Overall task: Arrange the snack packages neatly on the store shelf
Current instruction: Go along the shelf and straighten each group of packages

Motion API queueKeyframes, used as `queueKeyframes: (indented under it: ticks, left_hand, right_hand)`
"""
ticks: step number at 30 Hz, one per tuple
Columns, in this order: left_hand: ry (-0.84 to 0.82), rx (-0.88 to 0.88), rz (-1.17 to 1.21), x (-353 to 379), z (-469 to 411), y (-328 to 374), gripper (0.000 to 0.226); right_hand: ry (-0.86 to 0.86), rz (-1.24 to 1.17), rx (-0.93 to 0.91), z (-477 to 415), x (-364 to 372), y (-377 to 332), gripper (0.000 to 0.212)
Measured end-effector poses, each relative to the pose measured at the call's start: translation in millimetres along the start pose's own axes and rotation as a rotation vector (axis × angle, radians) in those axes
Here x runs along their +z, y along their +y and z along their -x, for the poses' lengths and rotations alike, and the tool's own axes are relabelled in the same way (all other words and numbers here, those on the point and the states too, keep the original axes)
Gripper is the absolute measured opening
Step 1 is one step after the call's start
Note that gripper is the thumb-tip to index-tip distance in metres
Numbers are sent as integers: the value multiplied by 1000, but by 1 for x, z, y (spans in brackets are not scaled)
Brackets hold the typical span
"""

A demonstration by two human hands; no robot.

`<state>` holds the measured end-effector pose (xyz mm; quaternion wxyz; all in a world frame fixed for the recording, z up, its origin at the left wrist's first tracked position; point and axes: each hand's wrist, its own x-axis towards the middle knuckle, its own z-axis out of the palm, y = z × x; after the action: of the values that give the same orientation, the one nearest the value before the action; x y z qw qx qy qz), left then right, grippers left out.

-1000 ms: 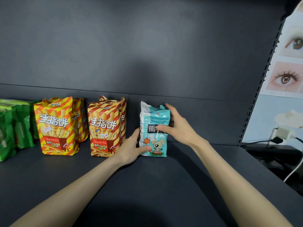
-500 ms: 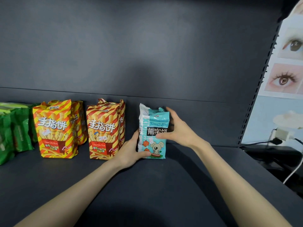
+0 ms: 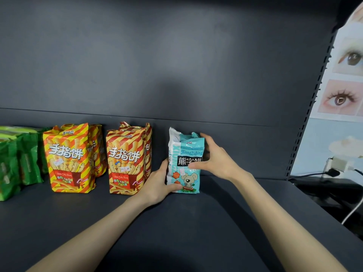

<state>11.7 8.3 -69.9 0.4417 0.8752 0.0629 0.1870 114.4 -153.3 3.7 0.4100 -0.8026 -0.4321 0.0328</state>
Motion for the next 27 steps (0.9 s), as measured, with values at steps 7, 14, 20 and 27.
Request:
queueKeyframes:
  ticks: [7,14,20,27]
  left_hand:
    - [-29,-71,-113,-3,-1,7,54]
    - [-49,-99,-270,-13,10,18,48]
    - [-22,-77,-407,-30,31,34,48]
    - [12,-1,-580,-68,57,50,39]
  right_hand:
    - [-3,69,22,1,-2,-8,101]
    - [13,226,51,5,-5,-20,100]
    - [43,423,24,15,-8,-41,87]
    - [1,563,19,27,-6,-75,64]
